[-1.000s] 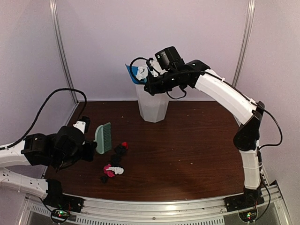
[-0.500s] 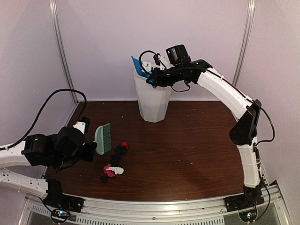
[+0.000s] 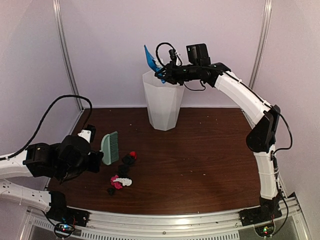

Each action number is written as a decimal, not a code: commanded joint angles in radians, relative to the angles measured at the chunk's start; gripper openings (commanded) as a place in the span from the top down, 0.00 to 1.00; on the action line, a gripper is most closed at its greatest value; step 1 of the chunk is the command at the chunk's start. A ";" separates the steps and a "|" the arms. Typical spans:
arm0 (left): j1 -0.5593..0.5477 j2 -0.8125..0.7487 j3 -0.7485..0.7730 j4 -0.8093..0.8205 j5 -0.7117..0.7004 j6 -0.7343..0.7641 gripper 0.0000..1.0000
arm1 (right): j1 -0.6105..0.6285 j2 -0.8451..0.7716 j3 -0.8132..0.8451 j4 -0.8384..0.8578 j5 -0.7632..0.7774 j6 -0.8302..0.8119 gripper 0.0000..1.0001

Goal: Sweep away the paper scraps from the table
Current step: Dump the paper scraps into the trash bin.

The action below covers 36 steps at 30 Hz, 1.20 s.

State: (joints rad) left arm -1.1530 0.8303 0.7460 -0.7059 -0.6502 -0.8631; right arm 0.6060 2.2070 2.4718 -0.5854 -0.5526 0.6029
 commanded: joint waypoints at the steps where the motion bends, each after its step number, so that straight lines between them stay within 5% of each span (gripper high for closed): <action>1: -0.004 -0.009 -0.008 0.031 -0.014 -0.007 1.00 | -0.015 0.020 0.009 0.132 -0.092 0.099 1.00; 36: -0.004 -0.018 -0.010 0.030 -0.012 -0.005 1.00 | -0.058 0.021 -0.209 0.791 -0.311 0.745 1.00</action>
State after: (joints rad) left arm -1.1530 0.8249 0.7460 -0.7059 -0.6502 -0.8627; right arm 0.5545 2.2707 2.2734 0.0750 -0.8398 1.2591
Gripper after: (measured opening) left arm 0.073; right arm 0.171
